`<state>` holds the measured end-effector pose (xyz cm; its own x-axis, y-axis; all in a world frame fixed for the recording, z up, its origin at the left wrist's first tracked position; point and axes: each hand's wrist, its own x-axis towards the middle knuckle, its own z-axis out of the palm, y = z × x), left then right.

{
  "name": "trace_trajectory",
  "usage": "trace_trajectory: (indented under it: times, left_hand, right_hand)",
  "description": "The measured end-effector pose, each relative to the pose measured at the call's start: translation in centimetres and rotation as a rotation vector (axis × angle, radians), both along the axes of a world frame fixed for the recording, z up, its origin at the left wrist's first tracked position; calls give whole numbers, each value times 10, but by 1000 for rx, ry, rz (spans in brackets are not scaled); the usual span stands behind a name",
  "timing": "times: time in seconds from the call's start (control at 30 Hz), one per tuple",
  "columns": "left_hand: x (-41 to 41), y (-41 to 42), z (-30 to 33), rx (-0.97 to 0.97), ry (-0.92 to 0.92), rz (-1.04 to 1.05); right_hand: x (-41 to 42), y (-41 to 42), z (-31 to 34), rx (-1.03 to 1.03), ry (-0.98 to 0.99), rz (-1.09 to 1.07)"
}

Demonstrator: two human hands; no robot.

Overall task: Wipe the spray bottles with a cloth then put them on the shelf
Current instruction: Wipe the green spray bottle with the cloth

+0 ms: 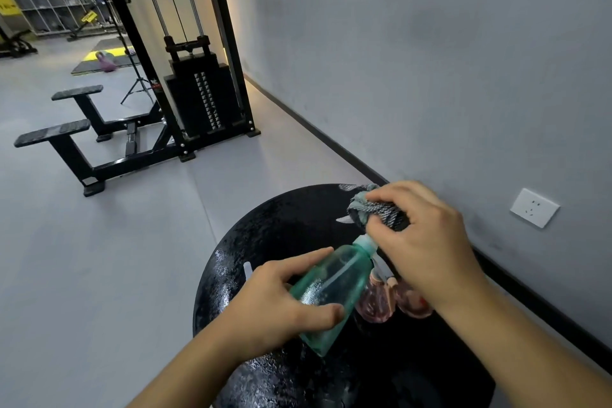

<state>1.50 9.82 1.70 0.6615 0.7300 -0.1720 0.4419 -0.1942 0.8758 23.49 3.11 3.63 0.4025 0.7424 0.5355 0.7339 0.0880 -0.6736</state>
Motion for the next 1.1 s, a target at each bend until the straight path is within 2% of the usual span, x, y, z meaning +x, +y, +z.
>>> trace_trajectory:
  times: [0.13,0.27,0.43,0.57,0.77,0.93,1.1]
  left_hand:
    - [-2,3,-7,89,46,23]
    - [0,1,-12,144,40,23]
    - [0,0,-13,218,51,48]
    - [-4,5,-11,268,65,51]
    - [-2,6,-15,173,32,42]
    - [-9,12,-5,57,-77,14]
    - [-11,20,-6,-16,-217,62]
  right_hand:
    - [12,-2,4,96,-12,-87]
    - [8,-2,1,23,1,-29]
    - [-15,-2,-7,-36,-92,106]
    - [-6,1,-6,-14,-53,30]
    - [-12,-2,-9,-20,-41,116]
    - [3,1,-3,121,0,-38]
    - [0,0,-9,-31,139,26]
